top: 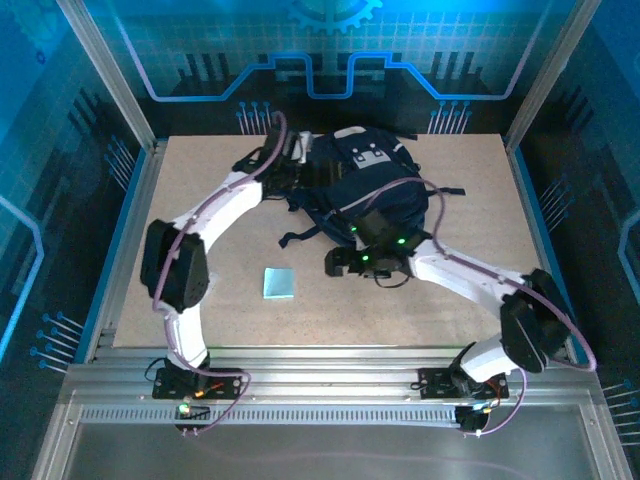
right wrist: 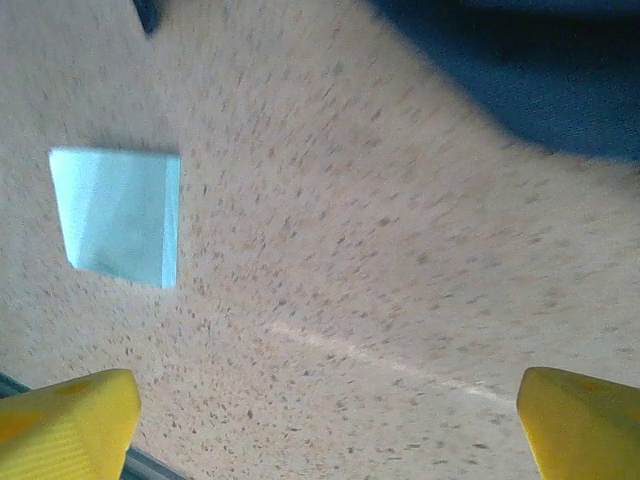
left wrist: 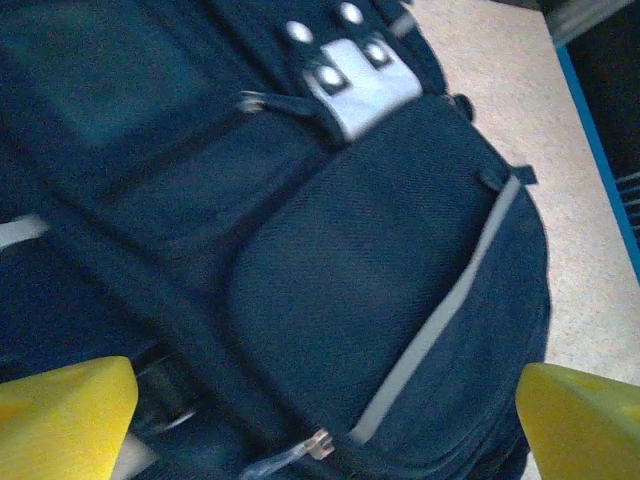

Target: Pack the student bag

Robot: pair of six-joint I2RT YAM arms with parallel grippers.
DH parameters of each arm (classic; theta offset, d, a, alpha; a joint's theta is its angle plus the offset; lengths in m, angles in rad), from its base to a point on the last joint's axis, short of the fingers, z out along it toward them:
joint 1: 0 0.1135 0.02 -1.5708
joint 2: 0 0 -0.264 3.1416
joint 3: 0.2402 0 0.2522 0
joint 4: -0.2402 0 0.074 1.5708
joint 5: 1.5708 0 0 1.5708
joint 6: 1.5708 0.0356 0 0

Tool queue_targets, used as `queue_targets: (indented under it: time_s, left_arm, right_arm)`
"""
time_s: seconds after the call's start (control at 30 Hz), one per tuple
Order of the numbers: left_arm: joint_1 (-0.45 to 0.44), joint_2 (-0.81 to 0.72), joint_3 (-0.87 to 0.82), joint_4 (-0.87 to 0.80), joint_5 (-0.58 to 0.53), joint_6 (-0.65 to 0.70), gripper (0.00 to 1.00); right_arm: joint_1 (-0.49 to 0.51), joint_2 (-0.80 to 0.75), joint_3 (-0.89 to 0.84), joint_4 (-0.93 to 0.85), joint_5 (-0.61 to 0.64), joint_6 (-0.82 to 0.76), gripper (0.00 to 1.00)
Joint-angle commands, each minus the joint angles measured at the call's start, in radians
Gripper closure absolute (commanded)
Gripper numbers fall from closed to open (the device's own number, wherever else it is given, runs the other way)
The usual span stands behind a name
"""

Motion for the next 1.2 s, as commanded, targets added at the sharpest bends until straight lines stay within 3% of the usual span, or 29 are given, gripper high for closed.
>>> queue_targets:
  time_s: [0.0,0.13,0.3,0.5,0.77,0.93,1.17]
  left_arm:
    - [0.05,-0.15,-0.127,0.043,-0.067,-0.013,0.01]
    - [0.108,-0.311,-0.31,0.059,-0.14,-0.022,0.01]
    - [0.17,-0.451,-0.47,0.063,-0.163,-0.031,0.01]
    - [0.228,-0.535,-0.582,0.084,-0.164,-0.039,0.01]
    - [0.274,-0.543,-0.589,0.089,-0.145,-0.023,0.01]
    - [0.286,-0.551,-0.59,0.081,-0.166,-0.012,0.01]
    - [0.287,-0.547,-0.589,0.076,-0.165,-0.013,0.01]
  right_arm:
    - [0.108,0.111,0.104,-0.011,0.135,0.042,0.0]
    - [0.219,0.3,0.287,-0.083,0.225,0.057,0.0]
    - [0.305,0.509,0.505,-0.149,0.252,0.093,0.0]
    - [0.33,0.666,0.689,-0.231,0.297,0.11,0.0]
    - [0.335,0.791,0.813,-0.286,0.315,0.132,0.01]
    - [0.333,0.844,0.837,-0.318,0.301,0.152,0.09]
    - [0.328,0.764,0.764,-0.291,0.352,0.172,0.36]
